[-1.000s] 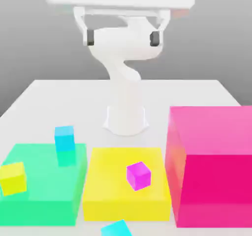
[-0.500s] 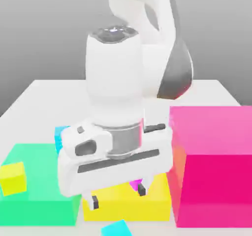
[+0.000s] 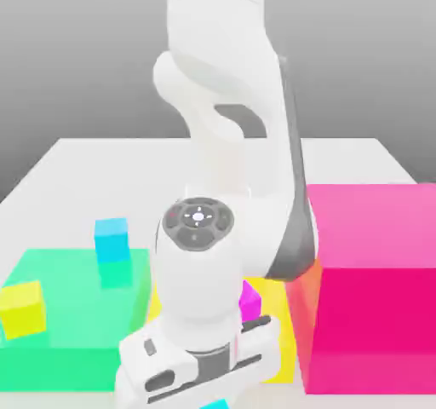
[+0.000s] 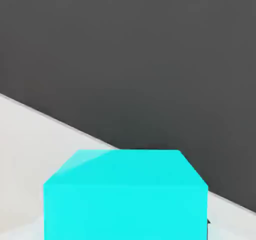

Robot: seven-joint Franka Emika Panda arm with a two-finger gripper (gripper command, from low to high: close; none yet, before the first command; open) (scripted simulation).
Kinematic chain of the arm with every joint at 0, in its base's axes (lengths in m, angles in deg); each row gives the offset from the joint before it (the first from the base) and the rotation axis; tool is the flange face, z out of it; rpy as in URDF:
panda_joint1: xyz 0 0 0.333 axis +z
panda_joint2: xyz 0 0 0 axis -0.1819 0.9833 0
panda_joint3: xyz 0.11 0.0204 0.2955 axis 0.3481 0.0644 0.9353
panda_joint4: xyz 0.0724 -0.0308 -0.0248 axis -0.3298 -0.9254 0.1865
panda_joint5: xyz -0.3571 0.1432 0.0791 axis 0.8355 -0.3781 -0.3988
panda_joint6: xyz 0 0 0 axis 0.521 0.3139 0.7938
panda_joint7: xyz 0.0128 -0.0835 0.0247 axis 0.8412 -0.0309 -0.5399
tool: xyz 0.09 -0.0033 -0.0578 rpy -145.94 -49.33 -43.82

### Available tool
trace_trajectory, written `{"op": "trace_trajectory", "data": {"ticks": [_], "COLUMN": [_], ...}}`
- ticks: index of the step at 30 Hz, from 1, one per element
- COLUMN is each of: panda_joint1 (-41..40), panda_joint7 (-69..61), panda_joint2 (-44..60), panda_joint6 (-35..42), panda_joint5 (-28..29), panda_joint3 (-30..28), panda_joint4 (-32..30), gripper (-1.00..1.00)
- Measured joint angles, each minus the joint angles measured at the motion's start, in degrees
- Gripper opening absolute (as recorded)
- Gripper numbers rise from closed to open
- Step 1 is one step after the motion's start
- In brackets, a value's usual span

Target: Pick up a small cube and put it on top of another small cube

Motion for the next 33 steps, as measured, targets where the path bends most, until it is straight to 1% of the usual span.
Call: {"op": "trace_trajectory", "data": {"ticks": [3,11,19,21,24,25,30,31,33], "panda_joint1": [0.51,2.53,4.24,4.57,4.79,4.79,4.79,4.78,4.8], "panda_joint7": [0.52,0.06,-3.08,-3.68,-3.93,-3.93,-3.93,-3.89,-3.87], "panda_joint2": [-5.92,-22.43,-38.81,-38.55,-33.63,-32.08,-32.08,-31.3,-33.22], "panda_joint6": [4.33,10.76,16.82,14.89,8.39,6.44,6.45,5.44,7.76], "panda_joint5": [0.96,4.4,4.46,4.14,3.97,4.0,4.0,4.06,4.06], "panda_joint3": [-0.5,0.23,1.41,1.51,1.41,1.39,1.39,1.38,1.42], "panda_joint4": [-1.57,-11.52,-21.9,-23.59,-25.18,-25.57,-25.57,-25.76,-25.34], "gripper": [-1.0,-1.0,-1.0,-1.0,-1.0,1.0,1.0,1.0,1.0]}}
